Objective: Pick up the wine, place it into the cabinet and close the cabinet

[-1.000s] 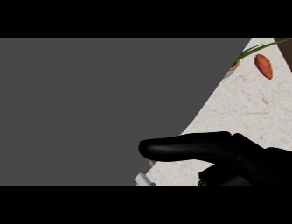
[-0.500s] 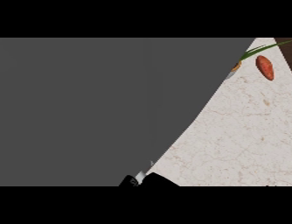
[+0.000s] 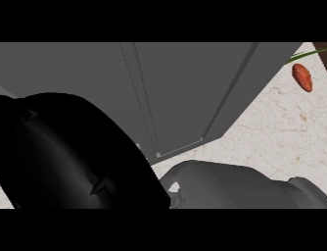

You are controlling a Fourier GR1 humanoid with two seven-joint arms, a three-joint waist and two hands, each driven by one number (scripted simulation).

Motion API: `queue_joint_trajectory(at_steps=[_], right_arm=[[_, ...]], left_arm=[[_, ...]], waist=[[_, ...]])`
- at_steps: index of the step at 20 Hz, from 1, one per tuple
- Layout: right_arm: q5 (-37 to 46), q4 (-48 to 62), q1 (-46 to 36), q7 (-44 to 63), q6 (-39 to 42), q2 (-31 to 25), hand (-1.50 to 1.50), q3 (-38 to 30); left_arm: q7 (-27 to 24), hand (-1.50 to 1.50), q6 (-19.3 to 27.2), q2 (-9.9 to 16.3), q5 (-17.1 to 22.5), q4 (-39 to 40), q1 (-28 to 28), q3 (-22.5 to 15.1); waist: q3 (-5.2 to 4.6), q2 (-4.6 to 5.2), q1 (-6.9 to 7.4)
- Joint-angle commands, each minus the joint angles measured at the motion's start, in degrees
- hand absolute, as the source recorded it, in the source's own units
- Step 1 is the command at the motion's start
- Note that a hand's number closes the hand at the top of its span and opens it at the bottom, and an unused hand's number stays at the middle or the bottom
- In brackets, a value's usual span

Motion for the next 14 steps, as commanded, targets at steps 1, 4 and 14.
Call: queue_joint_trajectory(at_steps=[1, 4, 14], right_arm=[[-2.07, 13.4, -4.97, -7.19, -3.65, 0.11, 1.5, -0.33], [-5.51, 19.95, -6.31, -11.1, -1.88, 0.11, 1.5, -4.2], [-6.63, 46.27, -10.54, -25.65, 2.14, 0.12, 1.5, -11.75]], left_arm=[[0.1, 1.5, -3.9, -0.78, 0.93, 2.24, 0.58, 1.23], [-0.42, 1.5, -7.12, -0.16, 1.48, 3.68, 3.18, 5.1], [3.98, 1.5, -9.2, 2.42, 7.71, 2.1, 4.11, 11.72]], waist=[[0.0, 0.3, -0.01], [0.05, 0.29, 0.03], [0.12, 0.55, 0.31]])
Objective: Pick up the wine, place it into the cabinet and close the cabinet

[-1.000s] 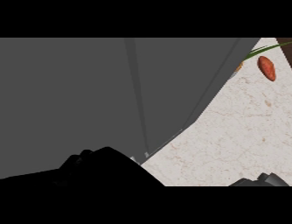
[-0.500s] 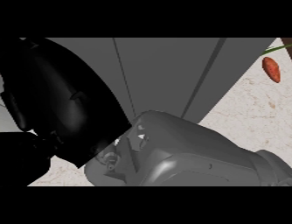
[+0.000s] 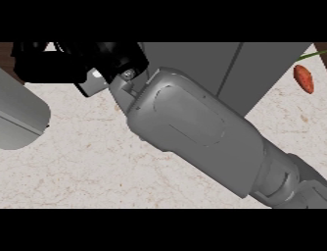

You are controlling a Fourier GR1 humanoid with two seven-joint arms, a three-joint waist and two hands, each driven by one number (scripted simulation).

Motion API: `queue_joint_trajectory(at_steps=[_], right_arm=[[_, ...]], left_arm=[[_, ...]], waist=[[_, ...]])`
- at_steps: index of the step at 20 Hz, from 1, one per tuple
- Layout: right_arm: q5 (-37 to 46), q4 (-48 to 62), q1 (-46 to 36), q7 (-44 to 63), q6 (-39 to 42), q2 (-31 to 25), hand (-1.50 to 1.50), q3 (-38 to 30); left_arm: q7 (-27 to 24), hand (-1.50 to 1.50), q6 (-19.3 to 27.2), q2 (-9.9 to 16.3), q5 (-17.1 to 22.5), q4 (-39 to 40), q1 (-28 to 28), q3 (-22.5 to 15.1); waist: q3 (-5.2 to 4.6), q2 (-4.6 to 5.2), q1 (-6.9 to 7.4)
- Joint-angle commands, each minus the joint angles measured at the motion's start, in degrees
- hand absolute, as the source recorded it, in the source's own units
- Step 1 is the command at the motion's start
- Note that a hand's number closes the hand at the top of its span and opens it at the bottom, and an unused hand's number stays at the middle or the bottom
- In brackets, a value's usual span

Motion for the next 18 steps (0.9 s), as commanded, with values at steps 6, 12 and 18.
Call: queue_joint_trajectory(at_steps=[6, 12, 18], right_arm=[[0.87, 14.21, 2.99, -9.14, 2.94, -3.99, 1.5, -2.82], [2.58, 15.42, 5.77, -13.4, 4.53, -6.24, 1.5, -1.5], [2.58, 15.43, 7.3, -15.31, 5.38, -7.09, 1.5, -1.73]], left_arm=[[1.96, 1.5, 0.79, 0.04, 1.71, -2.36, 0.34, 2.03], [1.83, 1.5, 2.48, -0.75, 1.66, -1.16, -1.74, 2.04], [2.66, 1.5, 4.14, -0.4, 2.22, -2.85, -2.47, 2.54]], waist=[[0.21, 1.41, -0.15], [0.1, 2.17, -1.4], [0.21, 2.03, -1.74]])
